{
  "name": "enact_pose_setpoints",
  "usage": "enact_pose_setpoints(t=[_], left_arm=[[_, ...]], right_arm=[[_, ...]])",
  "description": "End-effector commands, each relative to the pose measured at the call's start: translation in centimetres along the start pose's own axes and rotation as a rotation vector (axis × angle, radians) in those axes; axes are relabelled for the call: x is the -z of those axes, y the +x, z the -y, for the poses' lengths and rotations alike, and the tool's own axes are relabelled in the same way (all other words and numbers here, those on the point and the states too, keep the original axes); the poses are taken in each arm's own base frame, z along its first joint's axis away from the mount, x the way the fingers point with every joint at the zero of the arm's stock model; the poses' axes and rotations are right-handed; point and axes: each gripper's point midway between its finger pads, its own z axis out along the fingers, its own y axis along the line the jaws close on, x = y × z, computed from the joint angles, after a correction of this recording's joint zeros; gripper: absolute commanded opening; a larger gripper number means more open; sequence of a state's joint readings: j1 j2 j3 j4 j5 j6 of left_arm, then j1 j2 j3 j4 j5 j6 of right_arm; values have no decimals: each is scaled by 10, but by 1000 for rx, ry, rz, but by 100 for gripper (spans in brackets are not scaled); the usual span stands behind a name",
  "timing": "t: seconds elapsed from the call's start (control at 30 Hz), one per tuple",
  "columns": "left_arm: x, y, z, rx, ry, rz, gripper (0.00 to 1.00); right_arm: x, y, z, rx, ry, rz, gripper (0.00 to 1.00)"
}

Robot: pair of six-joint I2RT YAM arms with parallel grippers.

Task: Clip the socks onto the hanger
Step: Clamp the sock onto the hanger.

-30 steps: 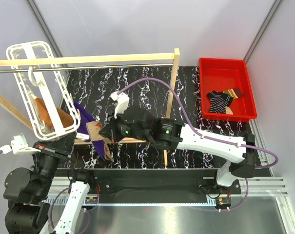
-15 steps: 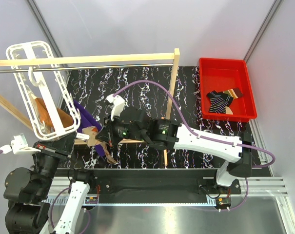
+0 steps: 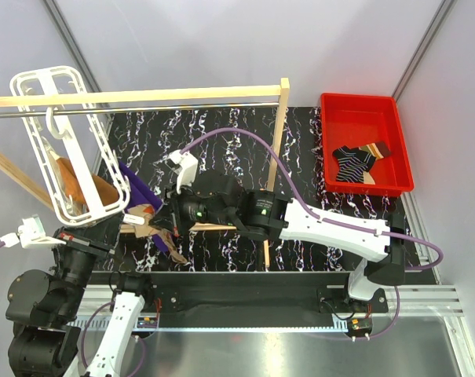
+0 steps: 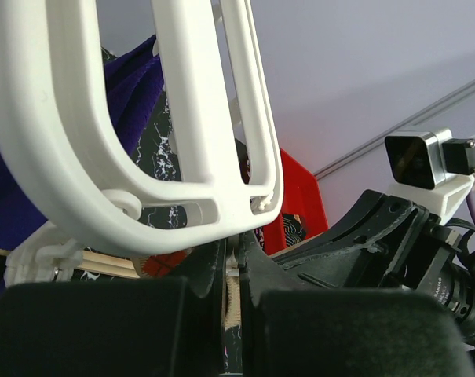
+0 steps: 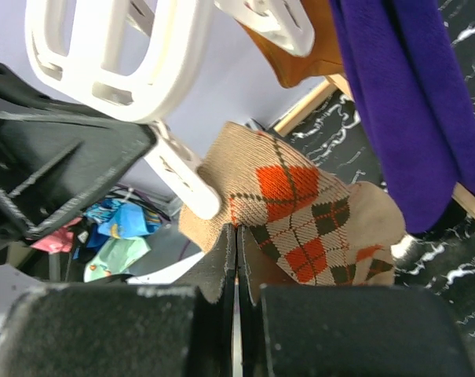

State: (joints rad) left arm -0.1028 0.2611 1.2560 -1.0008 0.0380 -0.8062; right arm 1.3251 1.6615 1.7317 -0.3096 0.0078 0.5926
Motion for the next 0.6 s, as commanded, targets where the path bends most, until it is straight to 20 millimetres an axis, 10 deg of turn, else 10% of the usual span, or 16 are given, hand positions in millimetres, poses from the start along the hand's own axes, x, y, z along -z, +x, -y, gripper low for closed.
enact_pose_setpoints(t=[0.0, 0.27, 0.43, 0.57], left_arm=[[5, 17, -7, -3, -19, -76, 0], [7, 17, -5, -15, -6, -79, 2], [12, 14, -3, -19, 10, -55, 36], [15, 13, -3, -26, 15, -42, 44]], right_arm=[[6, -26, -37, -10, -117, 66, 0], [-1, -21, -43, -7, -152, 38, 0], [-2, -21, -43, -2, -156, 41, 0], [-3, -21, -39, 3, -144, 46, 0]])
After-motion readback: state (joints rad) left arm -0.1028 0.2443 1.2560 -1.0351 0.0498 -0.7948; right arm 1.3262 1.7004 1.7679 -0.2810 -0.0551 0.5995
